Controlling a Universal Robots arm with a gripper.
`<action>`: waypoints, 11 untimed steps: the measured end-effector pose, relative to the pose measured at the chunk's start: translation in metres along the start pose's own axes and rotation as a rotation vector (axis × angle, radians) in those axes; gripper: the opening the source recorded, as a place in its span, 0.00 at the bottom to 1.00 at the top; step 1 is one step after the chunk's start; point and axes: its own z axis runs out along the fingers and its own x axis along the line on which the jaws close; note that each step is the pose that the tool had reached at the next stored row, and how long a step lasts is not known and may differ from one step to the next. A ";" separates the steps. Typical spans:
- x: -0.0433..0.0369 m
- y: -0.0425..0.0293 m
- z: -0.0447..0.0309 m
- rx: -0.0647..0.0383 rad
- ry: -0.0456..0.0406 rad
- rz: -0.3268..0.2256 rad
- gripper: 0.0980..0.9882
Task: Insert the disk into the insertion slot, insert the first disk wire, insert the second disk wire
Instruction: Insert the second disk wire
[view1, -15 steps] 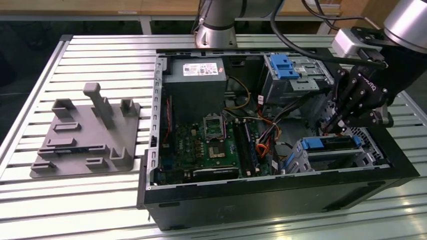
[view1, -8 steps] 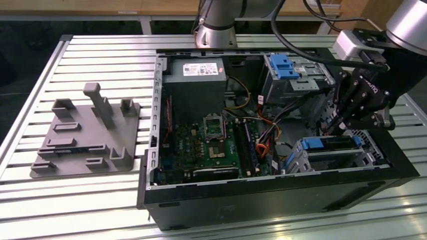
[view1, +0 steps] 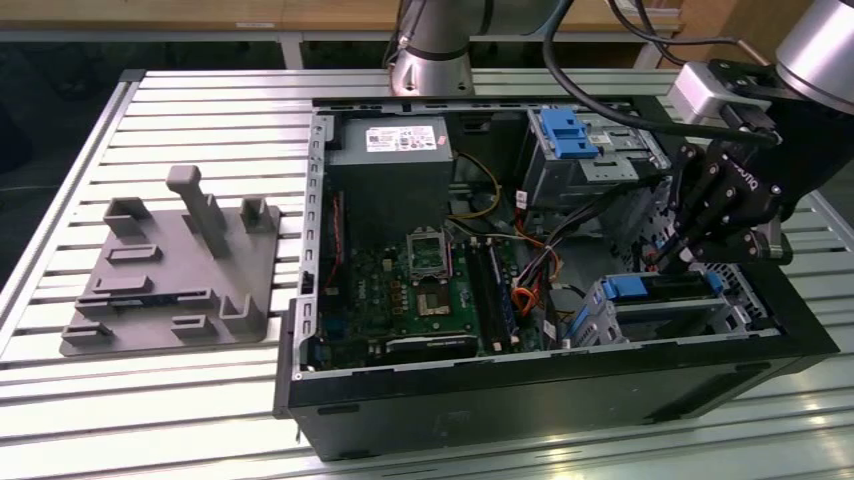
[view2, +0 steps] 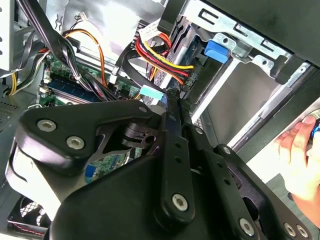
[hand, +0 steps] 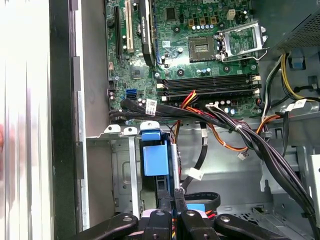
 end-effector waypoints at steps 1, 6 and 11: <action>0.0002 -0.0001 0.0000 0.000 0.0000 0.000 0.05; 0.0012 -0.0004 0.0000 0.000 0.0000 0.000 0.05; 0.0017 -0.0005 0.0000 0.000 0.0001 0.000 0.05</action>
